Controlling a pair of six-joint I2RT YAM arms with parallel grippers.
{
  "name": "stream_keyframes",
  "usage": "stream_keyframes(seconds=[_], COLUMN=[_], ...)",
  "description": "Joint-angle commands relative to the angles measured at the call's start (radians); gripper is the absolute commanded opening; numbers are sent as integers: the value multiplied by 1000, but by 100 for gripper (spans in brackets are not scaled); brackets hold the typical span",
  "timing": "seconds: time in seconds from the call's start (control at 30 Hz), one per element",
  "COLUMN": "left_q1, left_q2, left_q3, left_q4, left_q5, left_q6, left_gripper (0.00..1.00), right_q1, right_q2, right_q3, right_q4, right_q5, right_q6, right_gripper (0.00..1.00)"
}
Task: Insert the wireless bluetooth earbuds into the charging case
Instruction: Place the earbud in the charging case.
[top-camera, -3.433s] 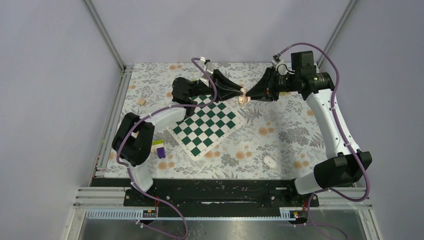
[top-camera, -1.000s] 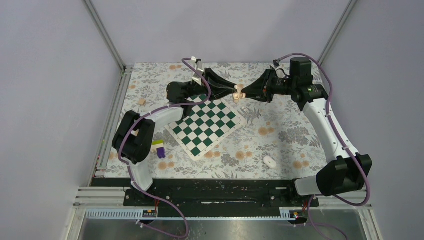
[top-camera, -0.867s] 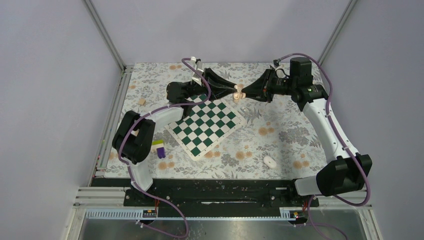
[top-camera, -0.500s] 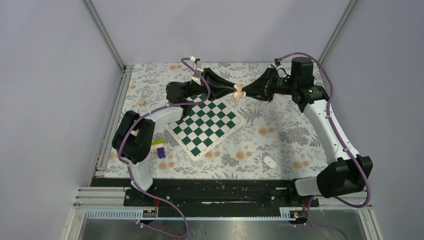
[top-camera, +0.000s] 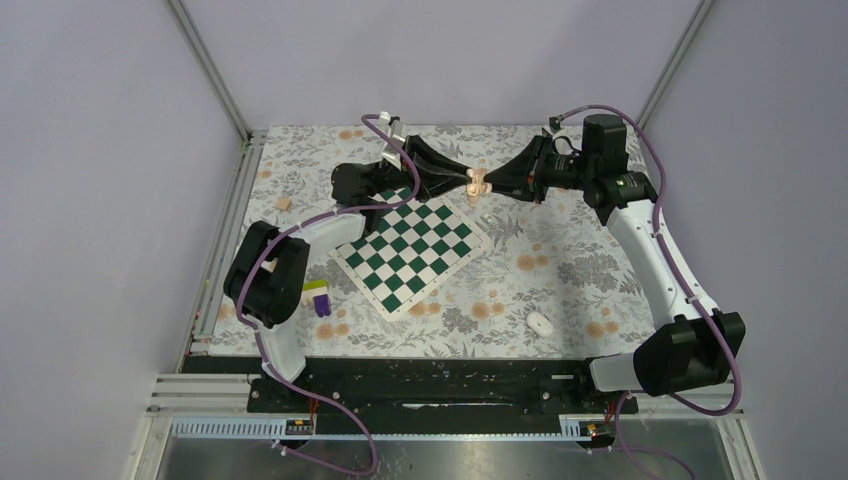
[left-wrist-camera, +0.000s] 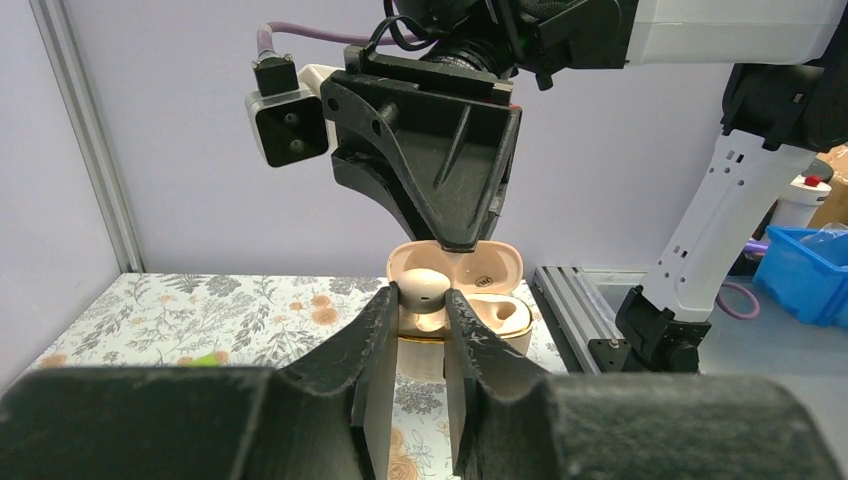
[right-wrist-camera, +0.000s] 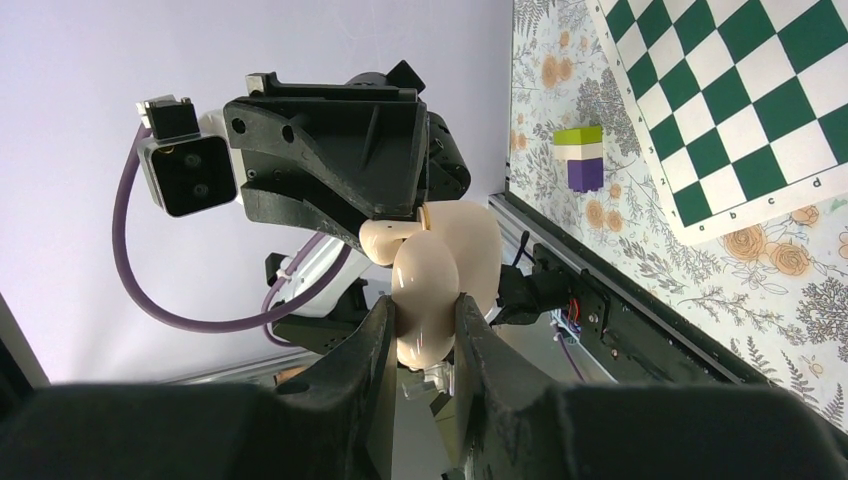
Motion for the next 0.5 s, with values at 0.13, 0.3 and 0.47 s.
stream_keyframes(seconds=[0.13, 0.3, 0.47], left_q1=[-9, -9, -9], left_q2=[-5, -14, -27], left_q3=[7, 3, 0], left_q4=[13, 13, 14], left_q5=[92, 77, 53], left_q6=[-27, -27, -27], left_gripper=[44, 65, 96], right_q1=[-16, -16, -16], right_q2=[-48, -46, -47], right_q3=[16, 13, 9], right_q4=[140, 122, 108], right_q5=[-12, -6, -2], right_q6=[22, 3, -11], right_gripper=[0, 0, 0])
